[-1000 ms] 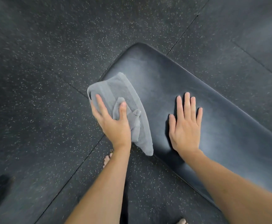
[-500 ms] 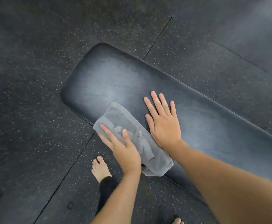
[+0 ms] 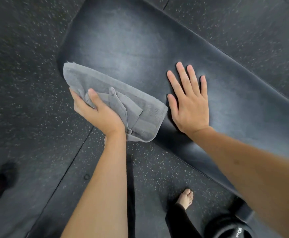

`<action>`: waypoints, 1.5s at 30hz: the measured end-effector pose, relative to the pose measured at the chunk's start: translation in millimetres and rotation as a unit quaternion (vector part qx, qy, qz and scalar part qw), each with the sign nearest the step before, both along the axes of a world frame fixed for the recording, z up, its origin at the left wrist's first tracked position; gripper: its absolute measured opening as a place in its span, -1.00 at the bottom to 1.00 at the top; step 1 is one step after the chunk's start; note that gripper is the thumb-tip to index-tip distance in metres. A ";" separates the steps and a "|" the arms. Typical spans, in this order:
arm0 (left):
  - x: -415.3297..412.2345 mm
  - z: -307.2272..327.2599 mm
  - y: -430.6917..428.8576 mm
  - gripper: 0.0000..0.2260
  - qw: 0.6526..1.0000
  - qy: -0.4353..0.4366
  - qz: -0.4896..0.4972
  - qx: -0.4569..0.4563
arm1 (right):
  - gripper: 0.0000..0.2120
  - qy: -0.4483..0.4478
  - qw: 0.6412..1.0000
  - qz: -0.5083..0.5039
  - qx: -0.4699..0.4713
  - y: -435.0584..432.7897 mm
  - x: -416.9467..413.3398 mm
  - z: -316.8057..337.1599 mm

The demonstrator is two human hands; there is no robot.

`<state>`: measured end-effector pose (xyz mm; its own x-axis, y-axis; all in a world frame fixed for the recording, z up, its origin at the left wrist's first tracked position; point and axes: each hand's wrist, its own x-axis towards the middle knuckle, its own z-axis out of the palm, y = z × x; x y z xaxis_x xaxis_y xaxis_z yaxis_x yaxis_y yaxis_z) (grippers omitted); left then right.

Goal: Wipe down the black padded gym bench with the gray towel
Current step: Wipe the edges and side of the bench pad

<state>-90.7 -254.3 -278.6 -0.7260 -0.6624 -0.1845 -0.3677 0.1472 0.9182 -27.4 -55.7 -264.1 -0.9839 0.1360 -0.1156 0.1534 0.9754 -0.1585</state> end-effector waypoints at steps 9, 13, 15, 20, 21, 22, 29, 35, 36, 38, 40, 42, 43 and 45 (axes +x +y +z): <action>41.1 6.3 37.8 -0.35 0.998 -0.013 -0.013 0.060 | -0.49 0.038 0.999 0.010 0.005 -1.1 0.8 -7.9; 82.3 -0.1 56.3 -0.38 0.995 -0.007 -0.042 0.088 | -0.49 0.030 0.998 0.044 -0.019 1.4 2.3 -3.0; 127.3 0.2 81.1 -0.39 0.992 -0.003 -0.079 0.093 | -0.50 0.024 0.995 0.063 -0.068 4.9 17.3 5.2; 249.1 11.6 165.2 -0.42 0.981 0.010 -0.193 0.031 | -0.60 0.111 0.975 -0.058 -0.185 47.4 126.8 28.3; 255.8 9.6 170.5 -0.44 0.979 0.020 -0.200 0.036 | -0.59 0.101 0.979 -0.050 -0.167 60.8 151.0 25.7; 257.4 4.8 173.1 -0.45 0.979 0.027 -0.198 0.042 | -0.56 0.078 0.988 -0.027 -0.134 72.5 171.4 20.9; 249.9 -6.7 161.9 -0.47 0.975 0.069 -0.199 0.072 | -0.49 0.048 0.992 0.018 -0.112 89.6 202.8 1.4; 165.5 -17.5 102.3 -0.47 0.983 0.083 -0.133 0.092 | -0.49 0.079 0.984 0.003 -0.161 88.7 206.3 2.4; 158.4 -20.1 97.1 -0.46 0.983 0.083 -0.124 0.104 | -0.50 0.080 0.984 -0.001 -0.159 88.1 205.9 2.0; 157.7 -24.7 97.3 -0.46 0.982 0.082 -0.105 0.136 | -0.51 0.079 0.985 -0.003 -0.156 88.4 207.7 1.4; 172.9 -19.1 108.9 -0.47 0.980 0.080 -0.098 0.155 | -0.50 0.072 0.986 0.000 -0.154 88.8 206.7 1.0; 200.7 -13.4 128.8 -0.46 0.977 0.079 -0.104 0.168 | -0.49 0.062 0.986 0.004 -0.155 90.2 206.3 0.9; 219.2 -11.2 140.4 -0.45 0.977 0.078 -0.108 0.168 | -0.48 0.057 0.986 0.005 -0.158 90.0 206.9 1.1; 261.2 -7.3 169.5 -0.43 0.977 0.075 -0.120 0.159 | -0.47 0.044 0.984 0.010 -0.172 89.2 205.5 2.8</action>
<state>170.5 -84.8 -286.0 -0.8877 -0.3967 -0.2338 -0.2162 -0.0893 0.9723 178.2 33.5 -261.3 -0.9942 0.0849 -0.0664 0.1067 0.8647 -0.4908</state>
